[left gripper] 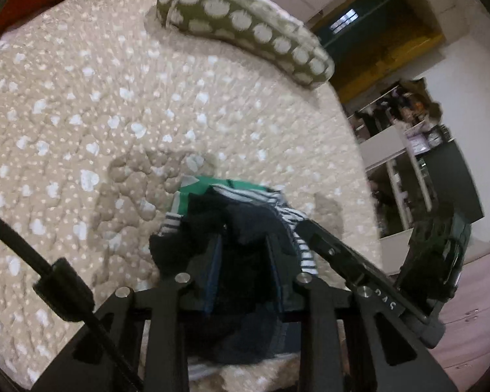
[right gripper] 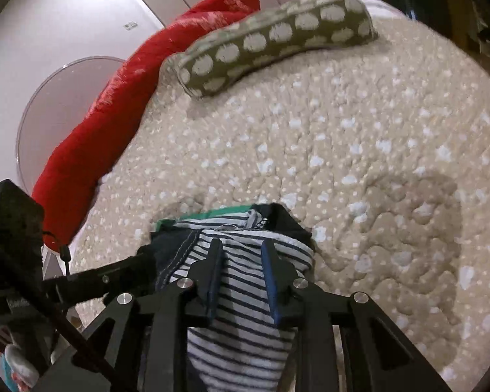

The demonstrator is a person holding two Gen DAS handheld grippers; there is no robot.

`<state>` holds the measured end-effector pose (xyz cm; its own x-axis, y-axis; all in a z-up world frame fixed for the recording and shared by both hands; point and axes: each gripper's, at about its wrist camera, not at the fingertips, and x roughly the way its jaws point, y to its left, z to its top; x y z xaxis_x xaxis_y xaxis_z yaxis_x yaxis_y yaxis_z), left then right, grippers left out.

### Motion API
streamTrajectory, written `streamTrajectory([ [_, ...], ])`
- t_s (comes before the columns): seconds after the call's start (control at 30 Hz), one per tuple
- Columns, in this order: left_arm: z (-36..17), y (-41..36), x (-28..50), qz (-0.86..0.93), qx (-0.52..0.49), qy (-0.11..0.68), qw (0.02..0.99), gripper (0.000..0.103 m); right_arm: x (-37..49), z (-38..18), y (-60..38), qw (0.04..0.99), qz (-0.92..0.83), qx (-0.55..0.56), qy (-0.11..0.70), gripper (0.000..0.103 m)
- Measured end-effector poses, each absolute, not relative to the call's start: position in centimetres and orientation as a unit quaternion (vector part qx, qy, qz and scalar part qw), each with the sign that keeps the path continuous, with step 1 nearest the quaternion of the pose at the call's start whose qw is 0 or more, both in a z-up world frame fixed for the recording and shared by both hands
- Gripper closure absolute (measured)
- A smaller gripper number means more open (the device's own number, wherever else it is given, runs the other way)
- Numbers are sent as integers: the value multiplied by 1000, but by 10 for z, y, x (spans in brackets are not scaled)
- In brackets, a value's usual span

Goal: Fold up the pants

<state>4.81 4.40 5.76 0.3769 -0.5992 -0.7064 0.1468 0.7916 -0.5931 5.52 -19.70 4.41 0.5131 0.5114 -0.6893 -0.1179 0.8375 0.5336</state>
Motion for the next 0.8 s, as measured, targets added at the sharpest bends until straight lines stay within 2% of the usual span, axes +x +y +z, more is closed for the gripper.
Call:
streamTrajectory([
  [0.07, 69, 53, 35, -238, -228, 488, 808, 69, 35, 58, -199, 851, 200, 211, 438, 78],
  [0.2, 51, 60, 26, -218, -230, 503, 804, 66, 0, 52, -194, 849, 220, 192, 441, 76],
  [0.3, 24, 64, 35, -204, -248, 532, 783, 66, -7, 20, -192, 828, 201, 187, 488, 54],
  [0.4, 38, 75, 29, -209, -273, 517, 784, 66, -10, 24, -203, 827, 206, 213, 478, 52],
  [0.43, 46, 79, 25, -215, -275, 505, 790, 64, -12, 29, -208, 830, 209, 218, 469, 47],
  [0.5, 57, 90, 18, -217, -278, 485, 800, 54, -12, 38, -217, 838, 212, 223, 451, 36],
  [0.53, 58, 95, 16, -217, -285, 478, 802, 43, -11, 40, -222, 839, 210, 229, 448, 34],
  [0.57, 56, 100, 14, -219, -294, 473, 801, 38, -9, 38, -229, 835, 210, 245, 447, 34],
  [0.8, 17, 90, 32, -260, -336, 501, 753, 34, 23, 0, -237, 784, 219, 332, 477, 34],
])
